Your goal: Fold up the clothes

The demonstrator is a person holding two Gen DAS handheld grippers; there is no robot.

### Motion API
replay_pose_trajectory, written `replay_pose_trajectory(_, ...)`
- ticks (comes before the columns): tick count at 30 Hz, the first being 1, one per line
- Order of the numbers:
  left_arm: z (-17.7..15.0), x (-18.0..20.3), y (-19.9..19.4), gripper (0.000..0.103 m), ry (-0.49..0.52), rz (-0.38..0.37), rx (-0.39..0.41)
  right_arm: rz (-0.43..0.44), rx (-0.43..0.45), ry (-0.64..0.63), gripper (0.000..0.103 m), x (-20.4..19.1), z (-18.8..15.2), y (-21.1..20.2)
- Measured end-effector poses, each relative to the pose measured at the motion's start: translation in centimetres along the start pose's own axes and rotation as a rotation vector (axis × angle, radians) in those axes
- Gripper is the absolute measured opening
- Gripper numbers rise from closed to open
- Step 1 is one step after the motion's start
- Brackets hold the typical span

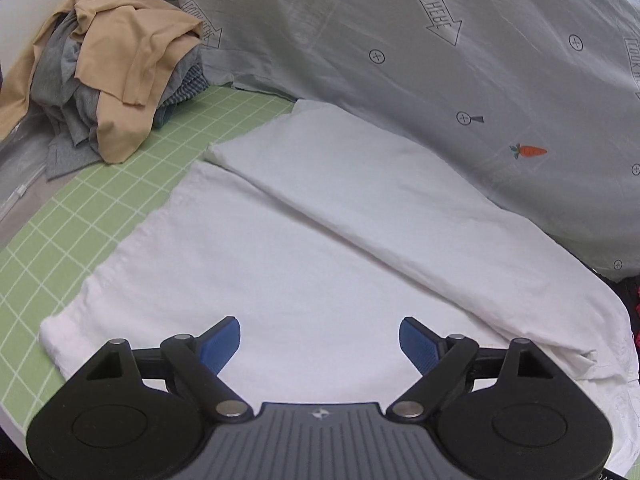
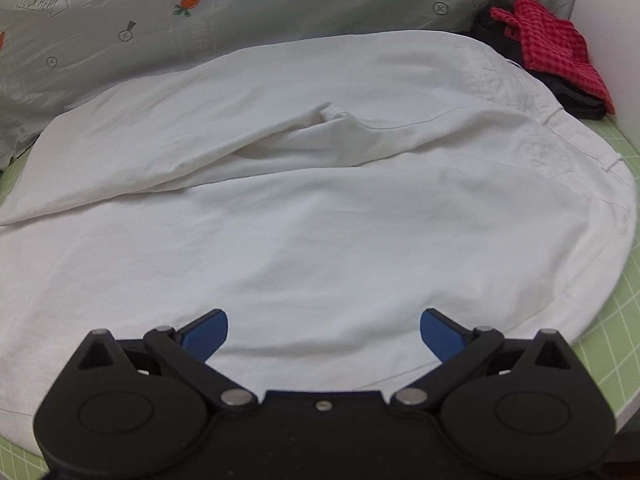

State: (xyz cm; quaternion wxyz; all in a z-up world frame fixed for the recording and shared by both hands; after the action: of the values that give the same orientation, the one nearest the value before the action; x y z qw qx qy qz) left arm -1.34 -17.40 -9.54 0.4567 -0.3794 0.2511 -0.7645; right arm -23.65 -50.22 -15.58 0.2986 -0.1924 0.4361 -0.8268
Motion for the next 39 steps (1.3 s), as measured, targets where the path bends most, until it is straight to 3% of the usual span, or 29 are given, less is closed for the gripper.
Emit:
replay_pose_trajectory(9, -5.7, 2.5, 0.2, 0.088, -0.041, 0.039, -0.064, -0.156, 0.028, 0.132, 0.103, 10.3, -0.1, 1.0)
replay_pose_trajectory(13, -7.7, 2.8, 0.7, 0.088, -0.080, 0.037, -0.115, -0.154, -0.034, 0.217, 0.103, 13.3, -1.0, 3.1)
replay_pose_trajectory(18, -9.4, 2.7, 1.0, 0.088, -0.100, 0.052, -0.160, -0.053, -0.096, 0.337, 0.103, 14.7, -0.9, 5.9)
replay_pose_trajectory(30, -9.9, -2.6, -0.1, 0.088, -0.243, 0.120, -0.157, -0.123, -0.164, 0.380, 0.099, 15.2, 0.6, 7.1)
replay_pose_trajectory(33, -9.3, -4.6, -0.5, 0.088, -0.298, 0.127, -0.146, -0.110, -0.149, 0.497, 0.076, 16.4, 1.0, 6.4)
replay_pose_trajectory(35, -8.9, -5.8, -0.7, 0.088, -0.333, 0.131, -0.134, -0.059, -0.150, 0.597, 0.054, 17.4, 1.2, 6.2)
replay_pose_trajectory(39, -7.6, -8.9, -1.1, 0.088, -0.391, 0.154, -0.122, 0.044, -0.133, 0.739, 0.026, 18.7, 1.7, 5.8)
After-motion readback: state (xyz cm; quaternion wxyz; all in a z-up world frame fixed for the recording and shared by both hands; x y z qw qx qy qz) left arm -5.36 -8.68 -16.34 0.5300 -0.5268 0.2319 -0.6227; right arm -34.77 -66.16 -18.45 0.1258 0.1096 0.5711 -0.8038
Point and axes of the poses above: each gripper's, at about its wrist camera, not at the fingertips, and y roughly the way its jaws point, x to its right, z to its top, the point moved 9 cm from there along y, roughly the way its jaws point, and after that the axes turned 7 degrees about -z, right-handed, at the moved point
